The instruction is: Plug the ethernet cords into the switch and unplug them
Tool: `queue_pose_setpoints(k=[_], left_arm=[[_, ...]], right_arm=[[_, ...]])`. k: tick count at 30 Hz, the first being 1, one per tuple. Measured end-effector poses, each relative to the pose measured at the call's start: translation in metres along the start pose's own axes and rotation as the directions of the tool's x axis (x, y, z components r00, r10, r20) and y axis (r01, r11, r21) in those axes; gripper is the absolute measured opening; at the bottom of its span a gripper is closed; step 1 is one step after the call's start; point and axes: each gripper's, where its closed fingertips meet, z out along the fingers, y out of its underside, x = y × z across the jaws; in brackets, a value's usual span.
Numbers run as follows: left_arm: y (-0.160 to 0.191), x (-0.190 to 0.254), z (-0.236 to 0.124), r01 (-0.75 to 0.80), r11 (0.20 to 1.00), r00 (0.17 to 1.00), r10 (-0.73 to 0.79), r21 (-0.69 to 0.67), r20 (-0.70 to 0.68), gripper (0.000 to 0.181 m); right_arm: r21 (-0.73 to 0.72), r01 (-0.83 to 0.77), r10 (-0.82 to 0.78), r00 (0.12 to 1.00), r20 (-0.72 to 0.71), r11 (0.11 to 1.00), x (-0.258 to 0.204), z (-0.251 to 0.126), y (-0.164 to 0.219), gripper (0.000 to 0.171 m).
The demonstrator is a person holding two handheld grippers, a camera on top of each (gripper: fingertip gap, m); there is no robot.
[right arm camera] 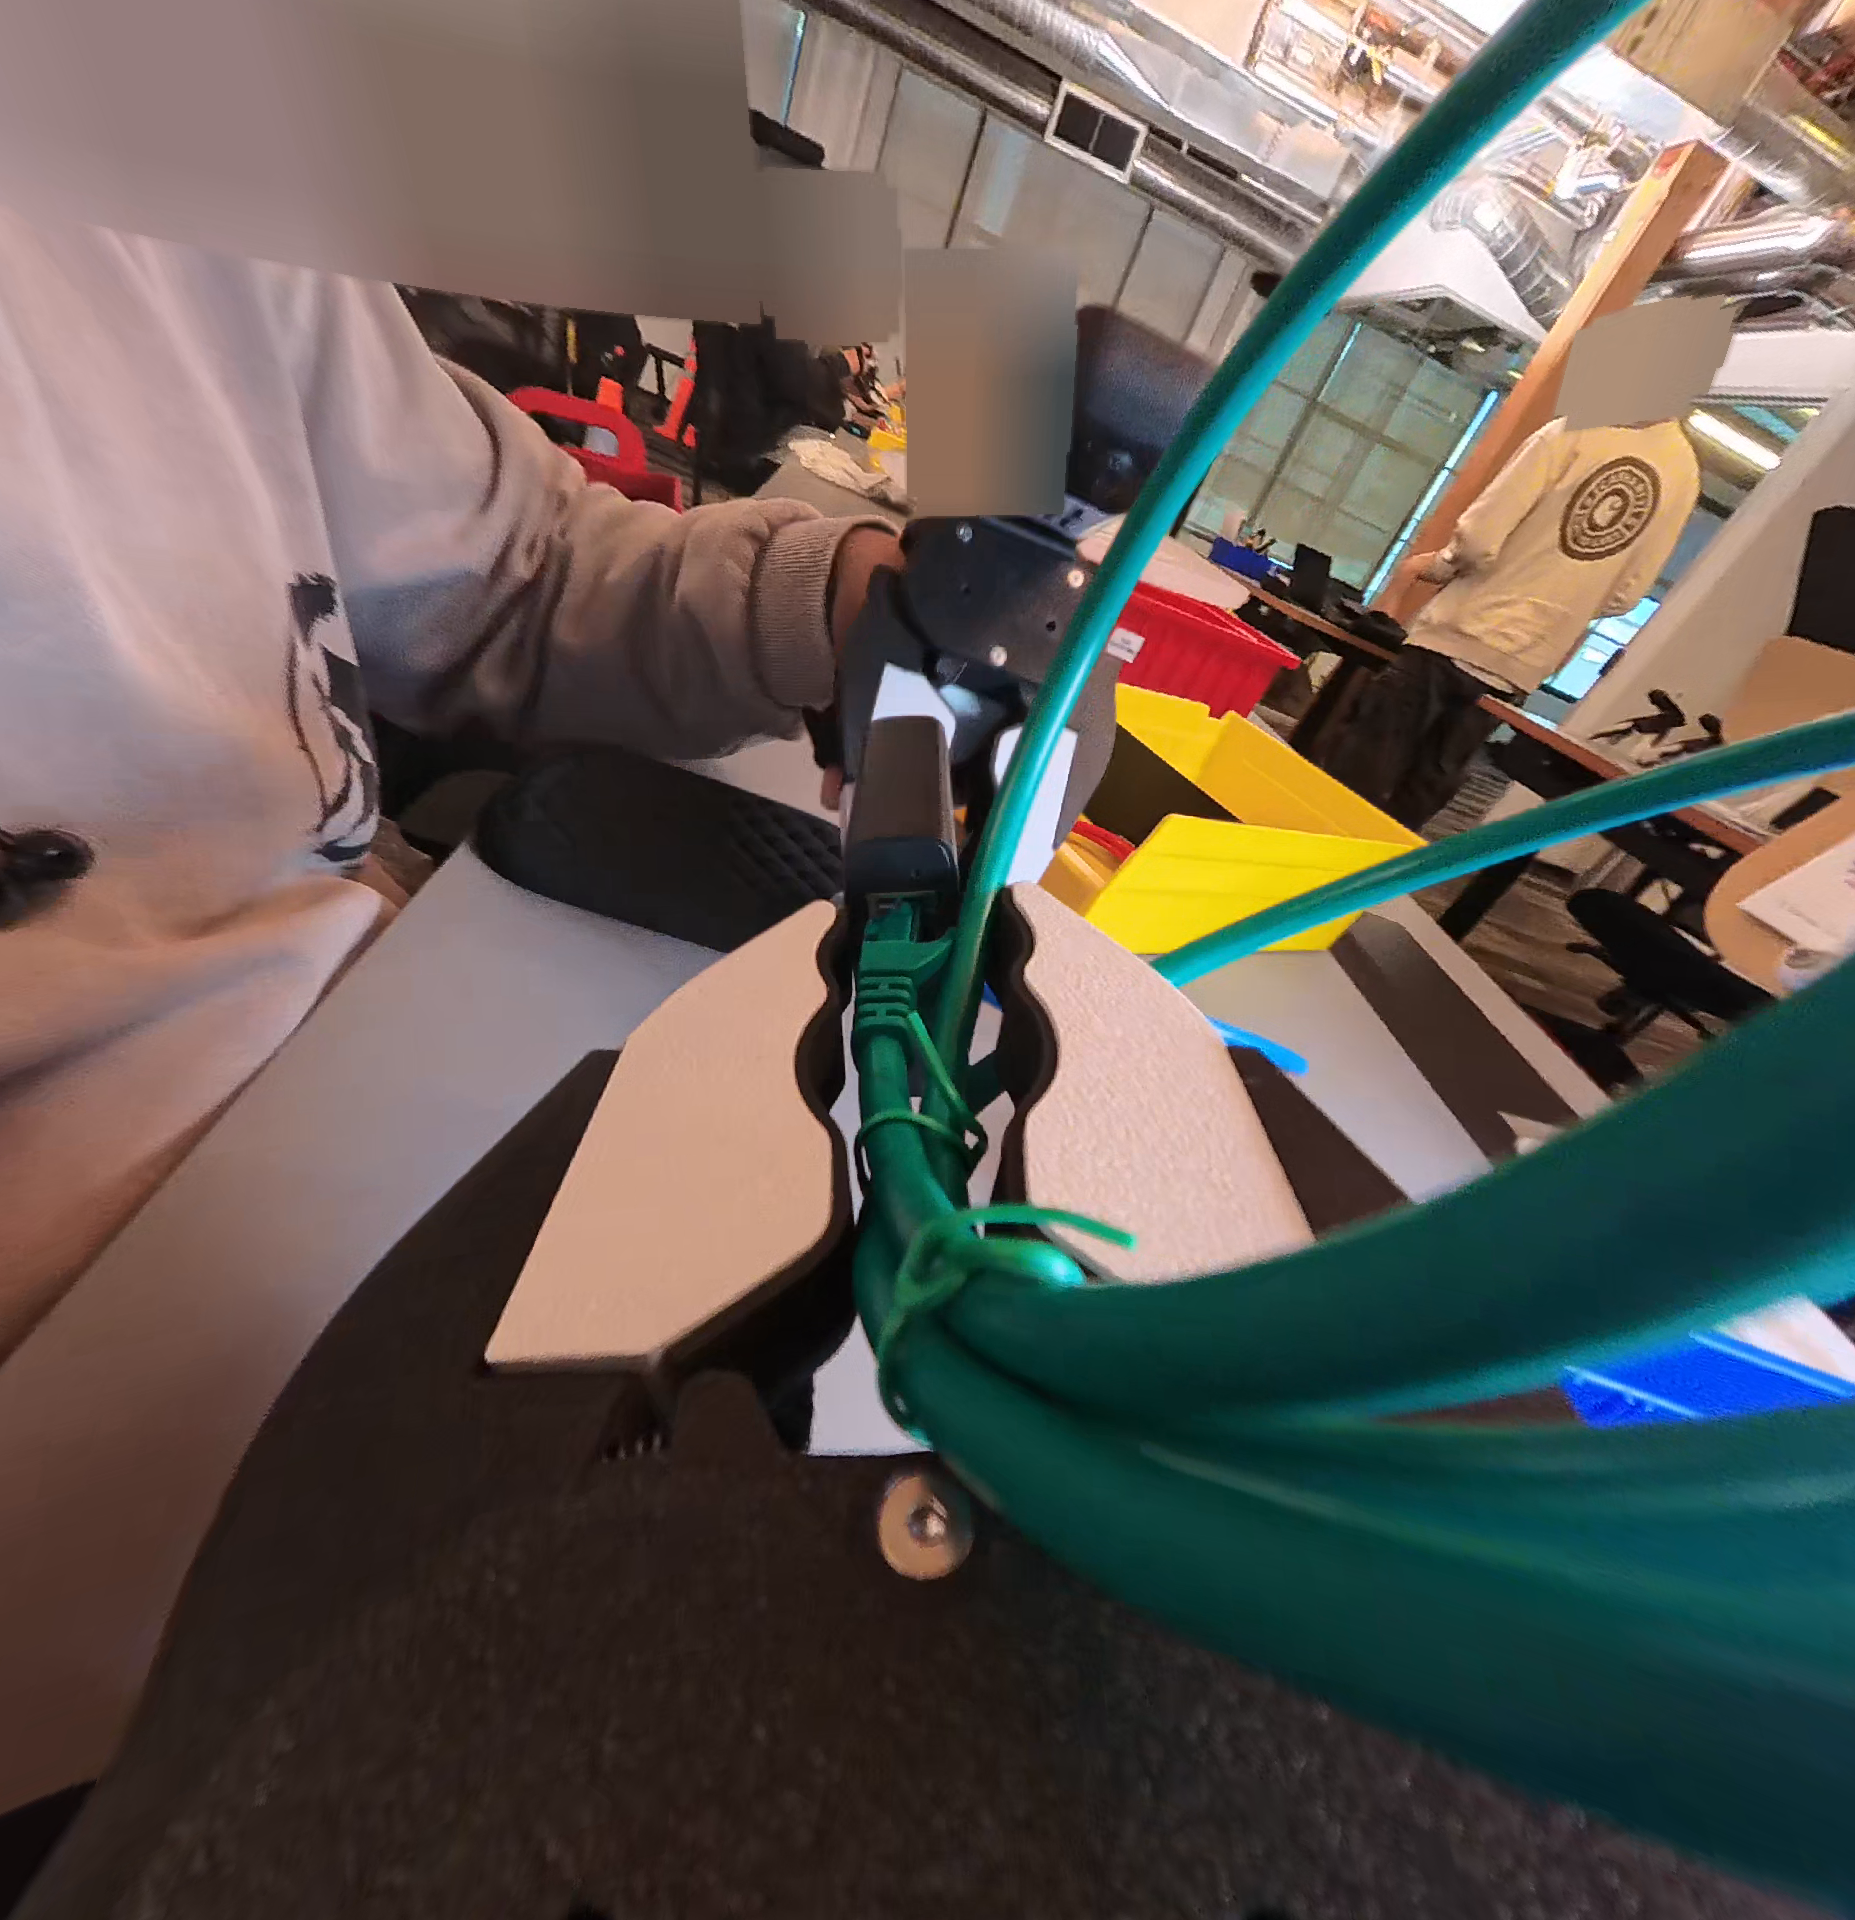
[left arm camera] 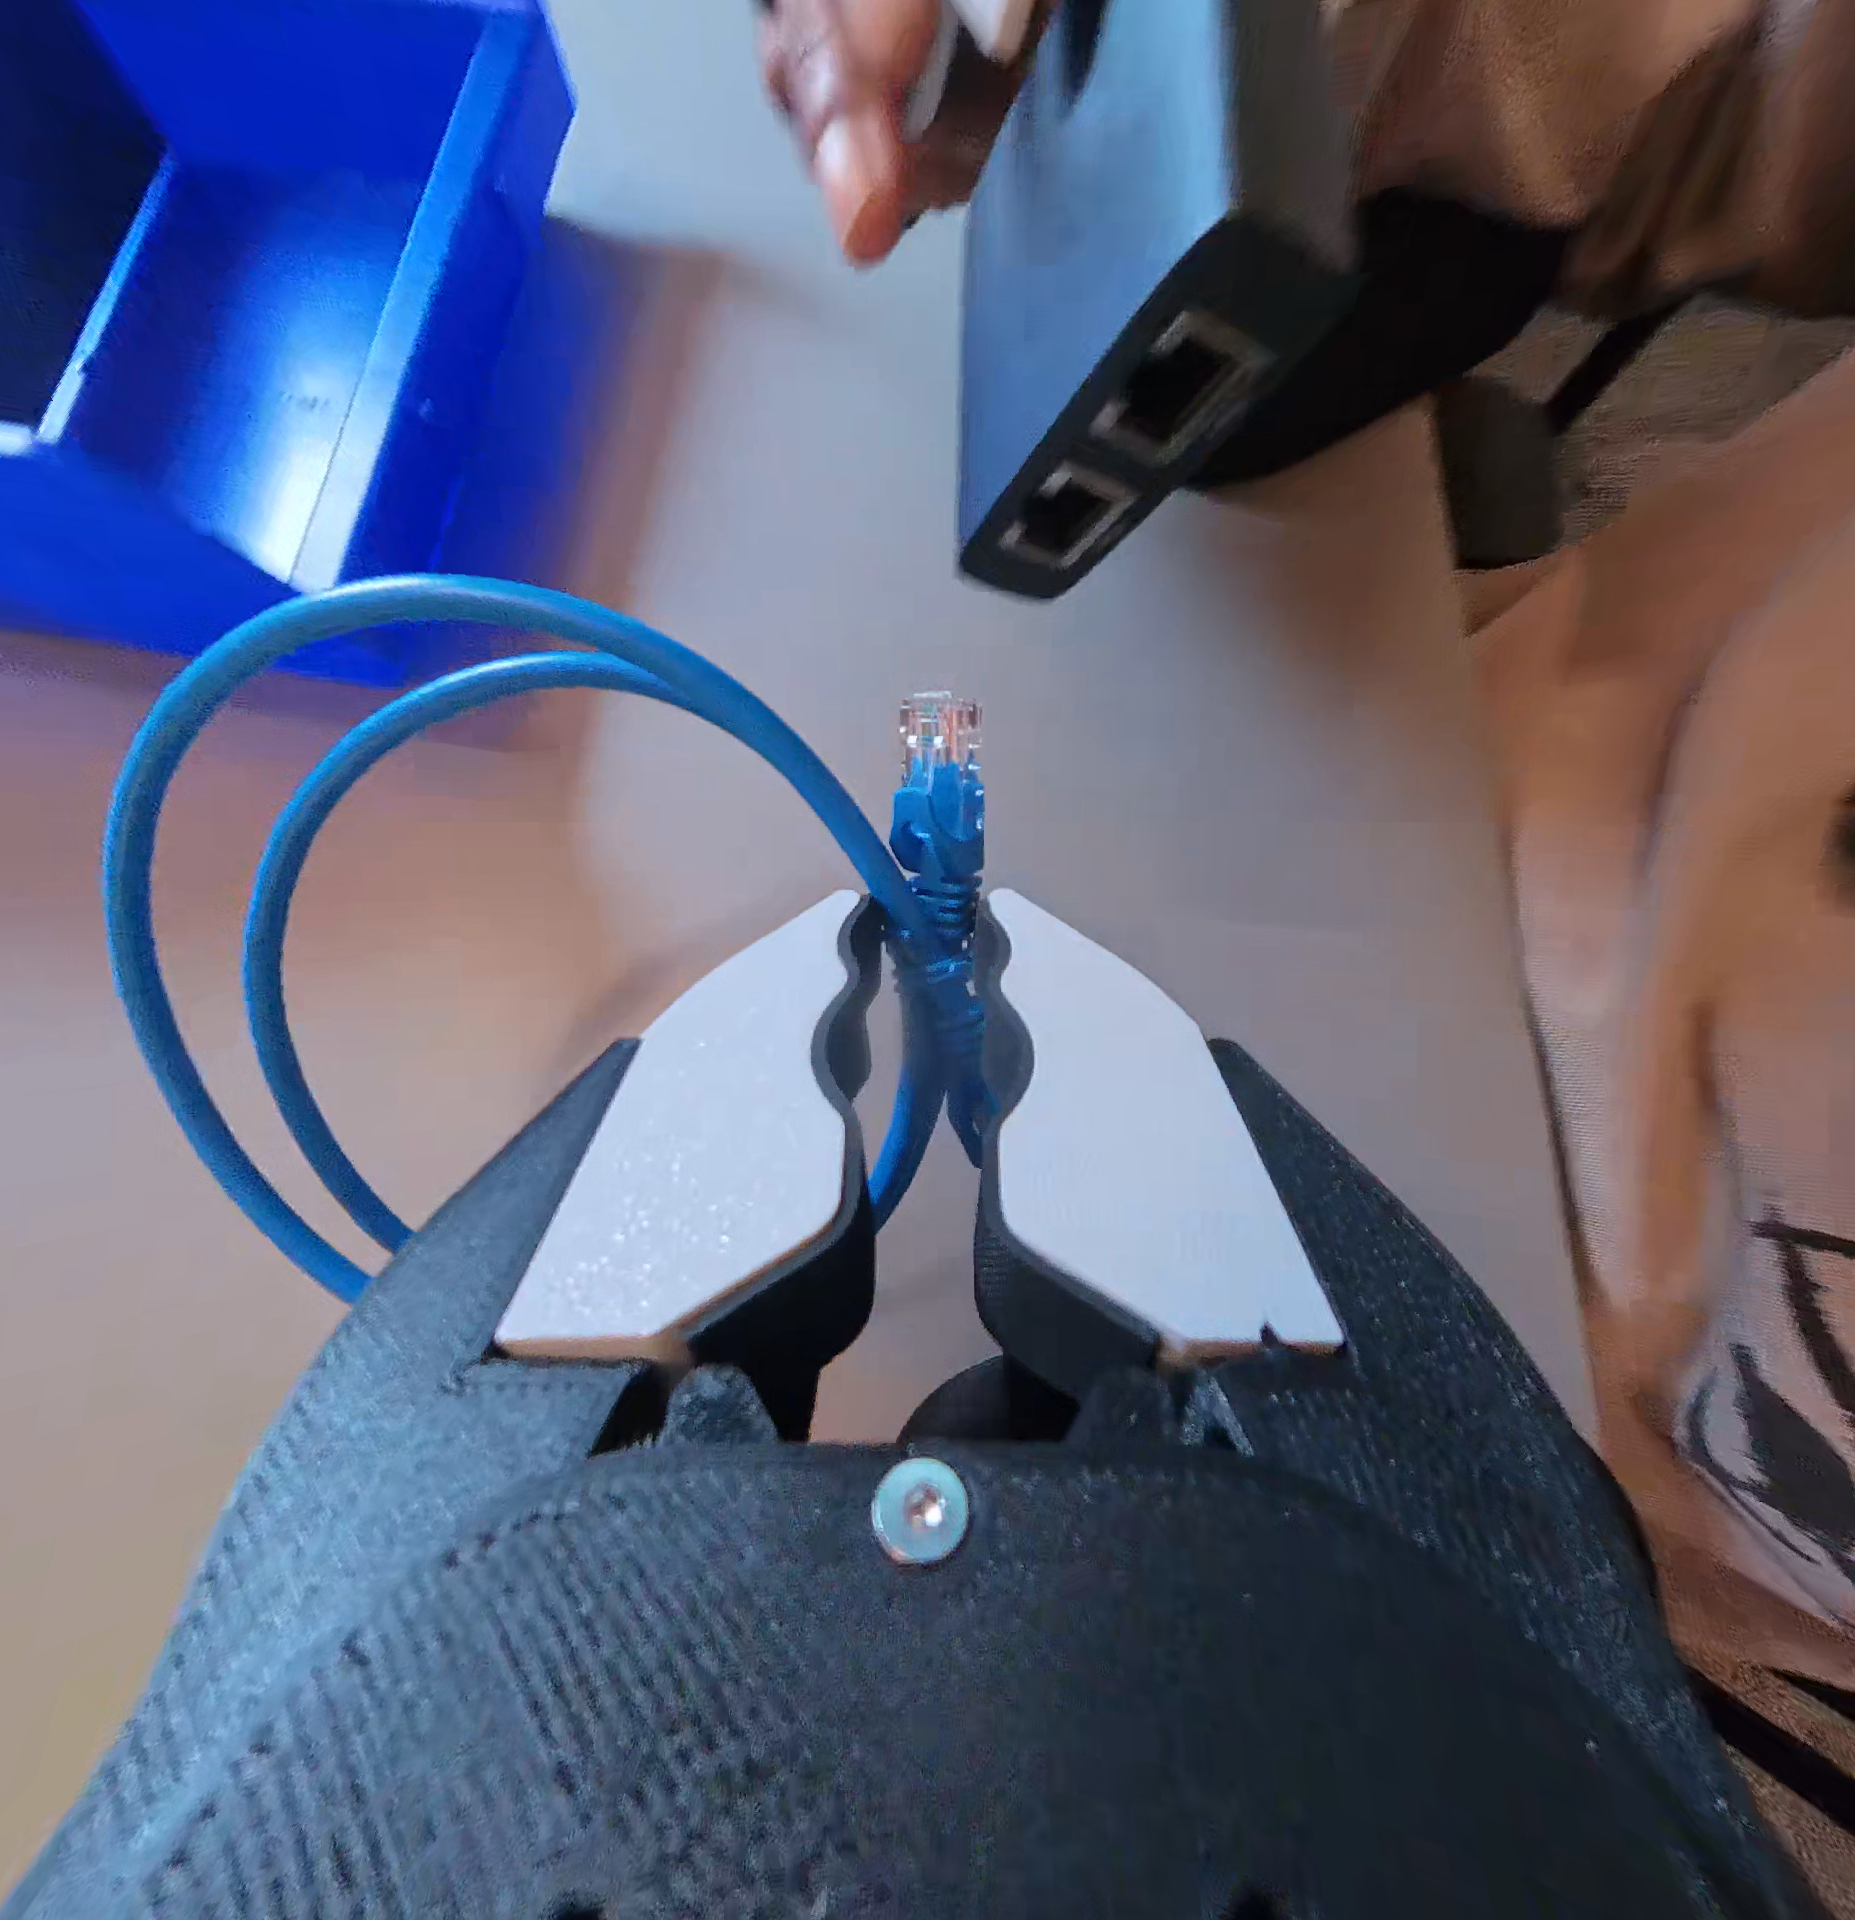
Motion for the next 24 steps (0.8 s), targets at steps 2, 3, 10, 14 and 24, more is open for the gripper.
queue_pose_setpoints(k=[2, 3, 10, 14, 24], left_arm=[[-0.012, 0.01, -0.004, -0.009, 1.0, 0.997, 0.011, 0.025, -0.074, 0.017], [-0.015, 0.015, -0.005, -0.008, 1.0, 0.994, 0.011, 0.027, -0.111, 0.017], [-0.01, 0.025, 0.005, 0.059, 0.998, 0.949, -0.056, 0.002, -0.311, 0.017], [0.001, 0.034, 0.011, 0.085, 0.996, 0.908, -0.093, -0.039, -0.408, 0.017], [0.018, 0.052, 0.025, 0.138, 0.97, 0.774, -0.232, -0.2, -0.589, 0.016]], right_arm=[[-0.007, -0.013, 0.013, 1.0, 0.016, 1.0, 0.0, -0.003, 0.0, 0.025], [-0.021, -0.01, 0.011, 1.0, 0.019, 1.0, 0.0, -0.004, 0.003, 0.025], [-0.106, 0.002, 0.008, 0.996, 0.093, 0.994, -0.01, 0.003, 0.016, 0.024], [-0.141, 0.027, -0.007, 0.99, 0.144, 0.99, -0.021, 0.008, 0.021, 0.023], [-0.25, 0.135, -0.055, 0.951, 0.305, 0.959, -0.047, 0.014, 0.03, 0.023]])
